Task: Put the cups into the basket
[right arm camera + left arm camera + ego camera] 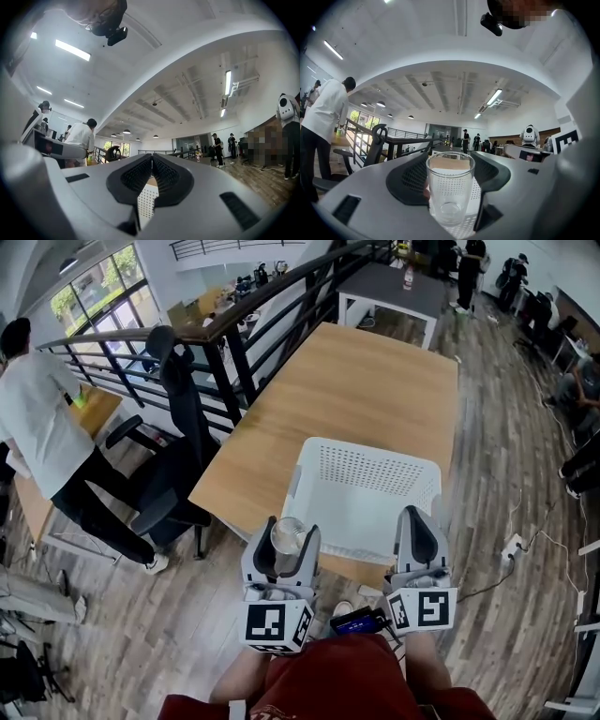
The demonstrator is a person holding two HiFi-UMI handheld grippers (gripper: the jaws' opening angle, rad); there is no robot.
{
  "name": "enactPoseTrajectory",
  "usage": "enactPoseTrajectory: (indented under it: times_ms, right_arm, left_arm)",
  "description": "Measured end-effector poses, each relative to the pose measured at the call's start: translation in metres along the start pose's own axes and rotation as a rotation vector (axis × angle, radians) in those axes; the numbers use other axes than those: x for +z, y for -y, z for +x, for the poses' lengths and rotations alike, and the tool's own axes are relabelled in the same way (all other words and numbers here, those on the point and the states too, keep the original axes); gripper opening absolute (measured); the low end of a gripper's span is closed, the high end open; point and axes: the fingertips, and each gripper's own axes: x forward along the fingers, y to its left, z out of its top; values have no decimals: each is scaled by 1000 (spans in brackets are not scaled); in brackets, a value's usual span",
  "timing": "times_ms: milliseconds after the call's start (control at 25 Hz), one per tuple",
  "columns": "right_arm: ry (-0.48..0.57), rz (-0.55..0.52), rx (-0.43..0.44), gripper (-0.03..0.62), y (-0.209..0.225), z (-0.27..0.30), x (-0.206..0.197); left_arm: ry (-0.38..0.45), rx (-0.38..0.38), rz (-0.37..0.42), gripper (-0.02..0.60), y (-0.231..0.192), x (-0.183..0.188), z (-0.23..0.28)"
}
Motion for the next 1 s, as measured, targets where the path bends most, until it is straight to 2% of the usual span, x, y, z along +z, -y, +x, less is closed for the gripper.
enactPoseTrajectory:
  times_ms: [760, 1000]
  right_arm:
    - [24, 5, -20, 12, 90, 49, -3]
    - [1, 8, -51, 12, 104, 61, -10]
  left_arm:
    - [-3, -28, 7, 287, 39, 10, 103]
    - [-37, -75, 10, 287, 46, 3, 130]
